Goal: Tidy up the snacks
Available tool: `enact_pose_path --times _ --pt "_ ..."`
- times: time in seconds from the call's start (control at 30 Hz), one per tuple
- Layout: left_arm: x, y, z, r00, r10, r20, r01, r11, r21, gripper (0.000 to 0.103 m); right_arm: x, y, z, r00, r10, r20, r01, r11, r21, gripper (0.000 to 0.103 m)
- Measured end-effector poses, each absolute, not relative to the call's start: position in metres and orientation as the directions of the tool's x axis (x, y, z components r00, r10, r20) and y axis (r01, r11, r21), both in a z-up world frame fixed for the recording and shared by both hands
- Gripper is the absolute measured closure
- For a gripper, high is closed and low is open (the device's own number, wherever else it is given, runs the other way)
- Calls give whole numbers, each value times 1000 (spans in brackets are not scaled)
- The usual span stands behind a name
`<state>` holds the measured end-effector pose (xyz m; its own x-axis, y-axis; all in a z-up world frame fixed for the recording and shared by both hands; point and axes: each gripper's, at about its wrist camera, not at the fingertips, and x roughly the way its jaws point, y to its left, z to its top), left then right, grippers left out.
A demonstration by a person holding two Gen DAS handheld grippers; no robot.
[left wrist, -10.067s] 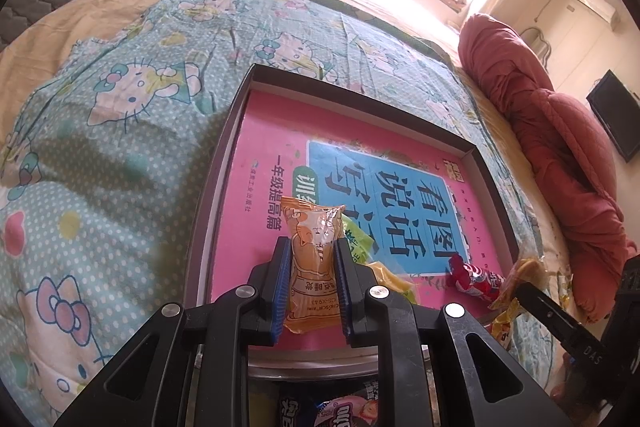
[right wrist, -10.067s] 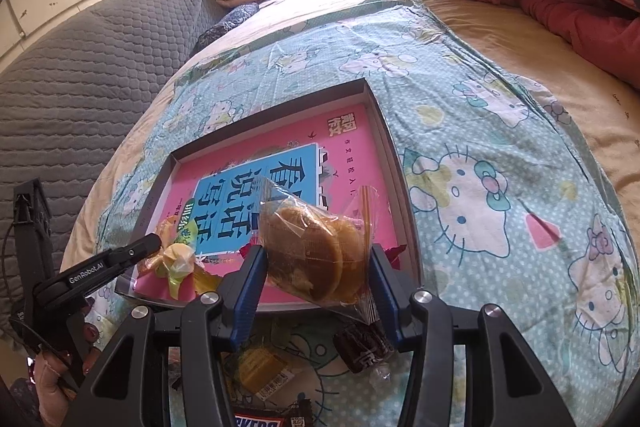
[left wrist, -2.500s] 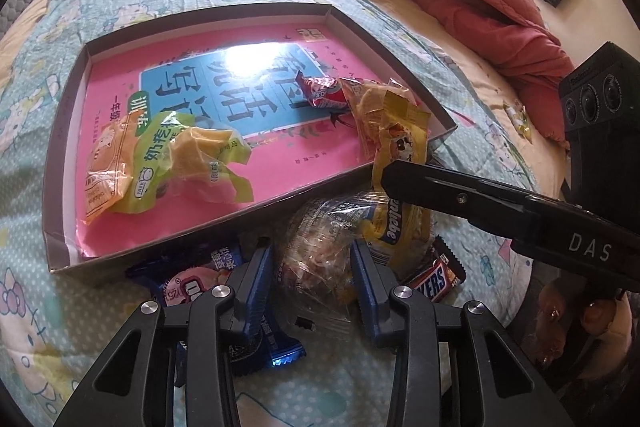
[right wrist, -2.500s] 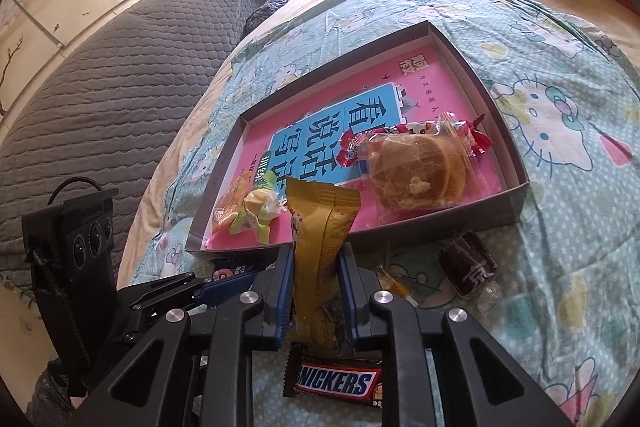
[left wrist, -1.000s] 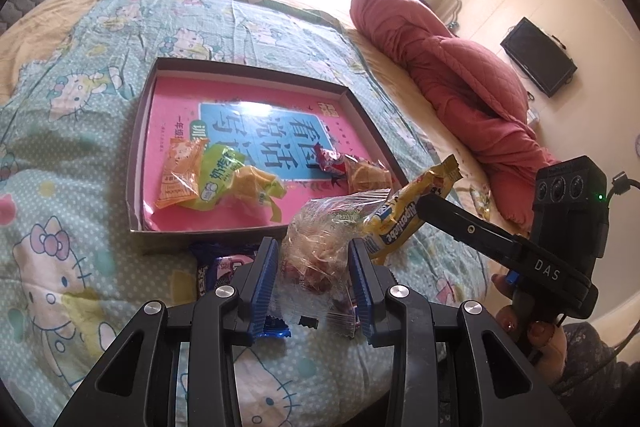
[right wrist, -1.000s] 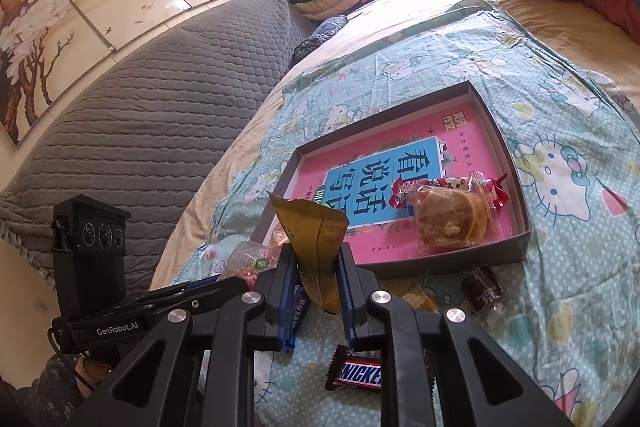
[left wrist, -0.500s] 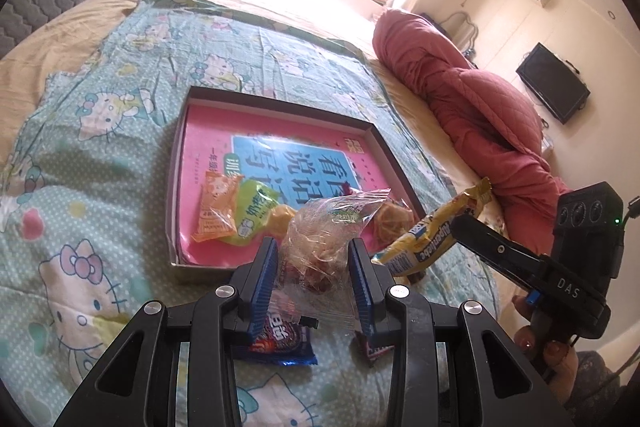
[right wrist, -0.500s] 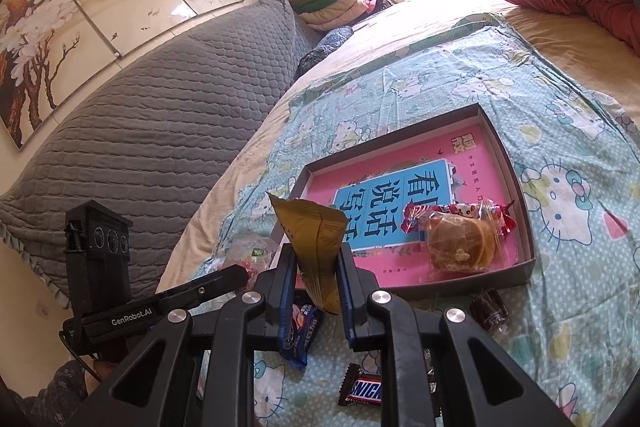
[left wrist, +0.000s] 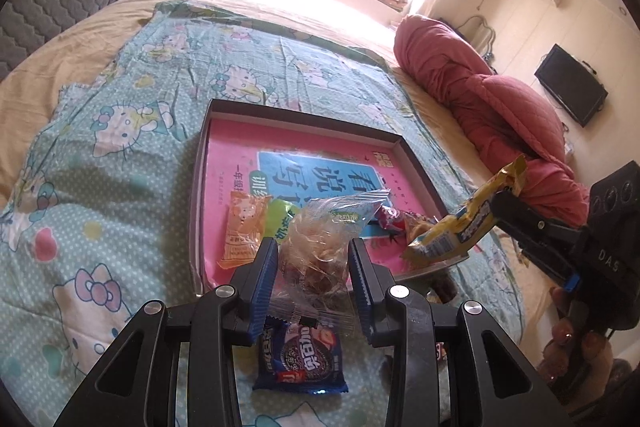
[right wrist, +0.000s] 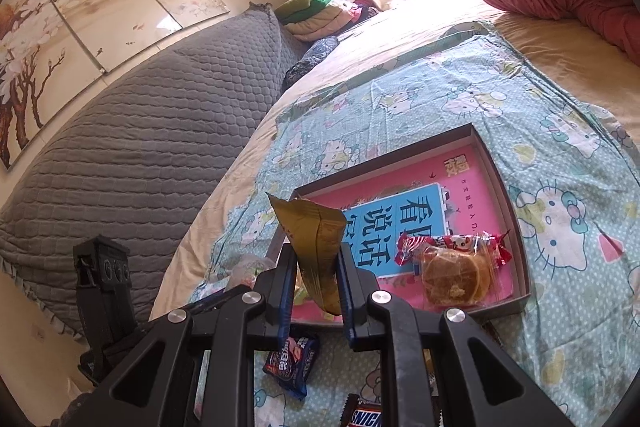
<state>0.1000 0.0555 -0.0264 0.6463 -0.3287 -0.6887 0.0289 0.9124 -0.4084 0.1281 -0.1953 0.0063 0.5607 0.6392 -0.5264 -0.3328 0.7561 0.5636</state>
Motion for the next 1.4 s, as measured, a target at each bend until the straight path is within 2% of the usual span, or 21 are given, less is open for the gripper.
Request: enact_pose_path --times 0.97,1.4 --pt "118 53 -51 615 -294 -732 23 935 -355 65 145 -187 14 594 583 -554 -287 797 531 83" --pt "121 48 -63 601 -258 -757 17 950 -311 65 144 -190 -4 584 581 -566 -248 793 557 83"
